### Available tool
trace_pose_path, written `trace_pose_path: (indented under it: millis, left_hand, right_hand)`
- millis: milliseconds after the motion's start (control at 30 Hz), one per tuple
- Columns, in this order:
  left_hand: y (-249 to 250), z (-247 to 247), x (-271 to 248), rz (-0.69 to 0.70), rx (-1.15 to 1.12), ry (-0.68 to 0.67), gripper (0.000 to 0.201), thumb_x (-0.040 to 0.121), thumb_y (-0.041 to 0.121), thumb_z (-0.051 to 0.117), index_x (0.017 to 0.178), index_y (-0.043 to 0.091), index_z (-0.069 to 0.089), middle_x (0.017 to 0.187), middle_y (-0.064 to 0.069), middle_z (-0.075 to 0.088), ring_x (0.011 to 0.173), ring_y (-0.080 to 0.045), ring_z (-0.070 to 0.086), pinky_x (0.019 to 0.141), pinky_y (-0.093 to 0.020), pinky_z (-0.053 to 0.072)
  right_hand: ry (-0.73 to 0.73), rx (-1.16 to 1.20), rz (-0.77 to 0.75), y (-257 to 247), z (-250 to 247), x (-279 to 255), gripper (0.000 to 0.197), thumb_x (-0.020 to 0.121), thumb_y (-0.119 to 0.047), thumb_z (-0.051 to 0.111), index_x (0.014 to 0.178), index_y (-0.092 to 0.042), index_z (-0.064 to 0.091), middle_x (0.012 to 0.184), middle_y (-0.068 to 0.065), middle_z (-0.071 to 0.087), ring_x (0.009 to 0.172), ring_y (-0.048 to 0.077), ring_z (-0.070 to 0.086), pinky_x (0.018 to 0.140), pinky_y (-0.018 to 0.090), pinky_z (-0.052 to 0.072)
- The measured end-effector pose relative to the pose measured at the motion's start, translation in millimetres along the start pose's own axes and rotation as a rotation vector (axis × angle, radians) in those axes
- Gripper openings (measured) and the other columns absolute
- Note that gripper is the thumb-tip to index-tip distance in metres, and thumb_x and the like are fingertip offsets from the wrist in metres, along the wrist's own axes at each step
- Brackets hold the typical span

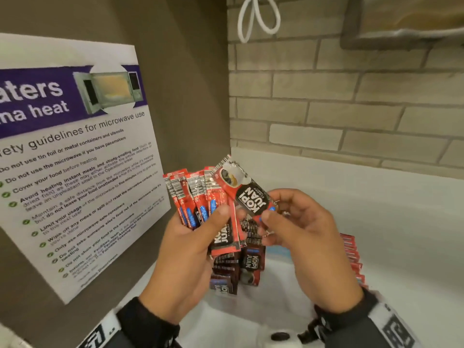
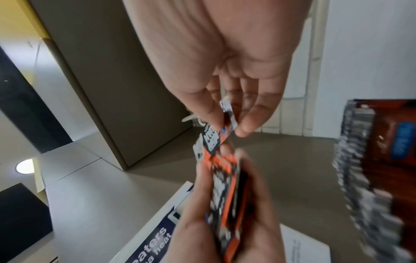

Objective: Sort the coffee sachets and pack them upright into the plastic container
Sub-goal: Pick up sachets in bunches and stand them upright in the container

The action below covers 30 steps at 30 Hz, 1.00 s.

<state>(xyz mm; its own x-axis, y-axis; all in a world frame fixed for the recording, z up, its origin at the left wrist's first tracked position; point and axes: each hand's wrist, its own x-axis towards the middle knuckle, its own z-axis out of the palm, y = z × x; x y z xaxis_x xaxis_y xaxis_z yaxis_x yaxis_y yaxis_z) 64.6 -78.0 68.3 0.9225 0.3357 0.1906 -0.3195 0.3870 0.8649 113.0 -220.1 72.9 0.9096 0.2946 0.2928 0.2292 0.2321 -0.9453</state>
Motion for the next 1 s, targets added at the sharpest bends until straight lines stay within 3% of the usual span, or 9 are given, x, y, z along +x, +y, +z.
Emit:
trace_pose_path:
  millis: [133, 267, 367, 433, 567, 633, 700, 800, 1000]
  left_hand:
    - [8, -15, 1, 0.049, 0.078, 0.062, 0.037, 0.073, 0.014, 0.062, 0.11, 0.012, 0.064, 0.1, -0.008, 0.074, 0.087, -0.022, 0.072, 0.071, -0.034, 0.06]
    - [-2, -16, -7, -0.003, 0.233, 0.024, 0.04, 0.064, 0.012, 0.069, 0.104, 0.013, 0.066, 0.096, -0.009, 0.074, 0.09, -0.028, 0.071, 0.072, -0.035, 0.059]
    - [-11, -15, -15, -0.044, 0.266, 0.011, 0.036, 0.059, 0.013, 0.073, 0.094, 0.02, 0.071, 0.096, -0.01, 0.074, 0.092, -0.031, 0.07, 0.083, -0.047, 0.054]
    - [-11, -16, -17, -0.049, 0.269, -0.012, 0.035, 0.059, 0.014, 0.074, 0.094, 0.021, 0.071, 0.097, -0.01, 0.074, 0.093, -0.03, 0.07, 0.085, -0.049, 0.053]
    - [4, -31, -13, 0.024, 0.219, 0.001, 0.029, 0.064, 0.01, 0.077, 0.09, 0.021, 0.07, 0.093, -0.008, 0.074, 0.08, -0.023, 0.071, 0.062, -0.034, 0.057]
    - [12, -43, -10, 0.066, 0.167, 0.036, 0.035, 0.058, 0.013, 0.08, 0.091, 0.02, 0.07, 0.094, -0.007, 0.074, 0.076, -0.019, 0.071, 0.055, -0.028, 0.055]
    - [16, -55, -8, 0.083, 0.13, 0.082, 0.032, 0.063, 0.019, 0.072, 0.095, 0.019, 0.067, 0.093, -0.005, 0.074, 0.075, -0.016, 0.071, 0.054, -0.025, 0.055]
    - [14, -63, -9, 0.081, 0.115, 0.098, 0.029, 0.073, 0.011, 0.06, 0.101, 0.017, 0.063, 0.09, -0.002, 0.073, 0.074, -0.014, 0.071, 0.056, -0.025, 0.056]
    - [5, -72, -11, 0.038, 0.124, 0.093, 0.033, 0.072, 0.011, 0.06, 0.105, 0.016, 0.063, 0.091, -0.003, 0.073, 0.076, -0.016, 0.072, 0.058, -0.027, 0.058]
  right_hand:
    - [-0.017, -0.133, -0.043, -11, -12, 4, 0.038, 0.091, 0.004, 0.047, 0.094, -0.025, 0.071, 0.083, 0.007, 0.062, 0.063, 0.008, 0.055, 0.06, 0.023, 0.048]
    - [-0.022, -0.244, -0.107, -18, -13, 7, 0.04, 0.09, -0.004, 0.053, 0.108, -0.039, 0.061, 0.082, -0.001, 0.054, 0.066, 0.01, 0.048, 0.066, 0.027, 0.042]
    - [0.021, -0.092, -0.082, -17, -8, 6, 0.032, 0.085, 0.0, 0.061, 0.103, -0.027, 0.059, 0.084, 0.01, 0.057, 0.064, 0.012, 0.053, 0.057, 0.023, 0.045]
    - [0.031, -0.048, -0.091, -17, -4, 4, 0.025, 0.081, 0.001, 0.065, 0.093, -0.019, 0.062, 0.081, 0.008, 0.062, 0.064, 0.011, 0.056, 0.054, 0.021, 0.046]
    - [0.242, -0.032, -0.295, -41, -12, 5, 0.021, 0.074, -0.001, 0.072, 0.084, -0.018, 0.065, 0.076, 0.008, 0.065, 0.063, 0.011, 0.055, 0.056, 0.017, 0.045]
    - [0.246, -0.134, -0.355, -52, -15, 6, 0.021, 0.075, -0.001, 0.072, 0.082, -0.019, 0.064, 0.076, 0.008, 0.066, 0.064, 0.012, 0.056, 0.057, 0.018, 0.047]
    - [0.186, -0.359, -0.324, -45, -10, 4, 0.021, 0.076, -0.002, 0.072, 0.08, -0.022, 0.065, 0.074, 0.0, 0.067, 0.065, 0.01, 0.058, 0.062, 0.022, 0.051]
    - [0.124, -0.619, -0.187, -9, -3, -4, 0.02, 0.077, -0.003, 0.071, 0.075, -0.022, 0.063, 0.065, -0.008, 0.06, 0.06, 0.003, 0.055, 0.061, 0.02, 0.05]
    - [0.045, -0.838, 0.045, 42, -8, -3, 0.023, 0.08, -0.005, 0.069, 0.073, -0.019, 0.052, 0.065, -0.004, 0.055, 0.055, 0.006, 0.05, 0.053, 0.01, 0.042]
